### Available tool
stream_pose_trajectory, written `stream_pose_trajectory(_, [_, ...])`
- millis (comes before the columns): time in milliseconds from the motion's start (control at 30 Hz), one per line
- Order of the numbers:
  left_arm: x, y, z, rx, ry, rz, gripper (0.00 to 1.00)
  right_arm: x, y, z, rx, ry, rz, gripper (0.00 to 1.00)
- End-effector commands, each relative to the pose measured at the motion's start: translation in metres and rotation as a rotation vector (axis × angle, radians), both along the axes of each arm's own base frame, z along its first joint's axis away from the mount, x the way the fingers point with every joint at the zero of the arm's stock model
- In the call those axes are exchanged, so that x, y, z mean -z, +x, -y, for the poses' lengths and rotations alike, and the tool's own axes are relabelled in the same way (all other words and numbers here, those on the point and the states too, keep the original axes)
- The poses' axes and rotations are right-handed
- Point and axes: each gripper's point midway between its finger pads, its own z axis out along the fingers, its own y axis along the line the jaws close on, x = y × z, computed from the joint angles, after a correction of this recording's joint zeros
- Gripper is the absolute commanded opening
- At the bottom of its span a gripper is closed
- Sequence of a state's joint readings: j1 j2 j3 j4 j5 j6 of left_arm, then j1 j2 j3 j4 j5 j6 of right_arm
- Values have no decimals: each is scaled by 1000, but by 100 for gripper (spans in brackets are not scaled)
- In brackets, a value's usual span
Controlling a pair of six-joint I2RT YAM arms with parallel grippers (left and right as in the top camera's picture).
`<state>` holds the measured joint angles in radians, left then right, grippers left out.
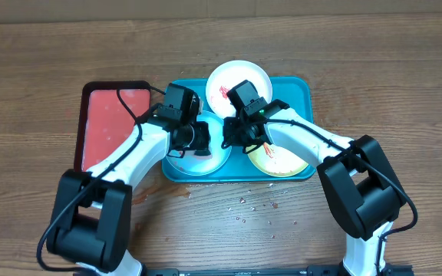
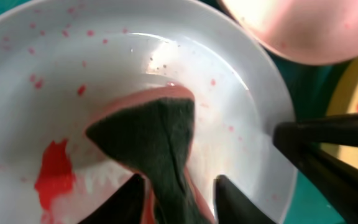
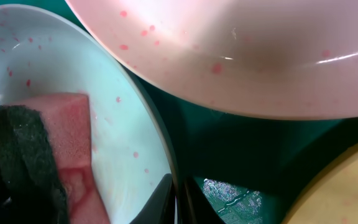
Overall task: Clean dirty plates on tray and stack at the side
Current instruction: 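Hold the plate with the right gripper and scrub it with the sponge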
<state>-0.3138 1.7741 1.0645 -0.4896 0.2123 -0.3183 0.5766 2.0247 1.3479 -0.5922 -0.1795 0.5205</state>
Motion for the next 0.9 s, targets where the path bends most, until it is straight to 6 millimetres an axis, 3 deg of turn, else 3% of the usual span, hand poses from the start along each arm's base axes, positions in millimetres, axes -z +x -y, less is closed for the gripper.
stream_pose_trajectory(0, [18, -4, -4, -24, 23, -39, 33, 1, -1, -1, 2, -2, 0, 7])
stream_pose_trajectory(67, [22, -5, -4, -26, 26, -48, 31, 1, -1, -1, 2, -2, 0, 7])
stream_pose_trajectory(200, [26, -1, -20, -57, 110, -32, 4, 1, 0, -1, 2, -2, 0, 7])
stream_pose_trajectory(433, [30, -8, -64, -122, 347, -38, 4, 1, 0, -1, 2, -3, 1, 7])
stream_pose_trajectory(600, [22, -2, -87, -164, 478, 5, 4, 1, 0, 0, 3, -5, 2, 7])
stream_pose_trajectory(733, [1, 12, -89, -180, 503, 38, 4, 1, 0, 0, 3, -5, 2, 7])
stream_pose_trajectory(867, [-25, 32, -78, -183, 456, 78, 4, 1, 0, 0, 3, -5, 2, 7])
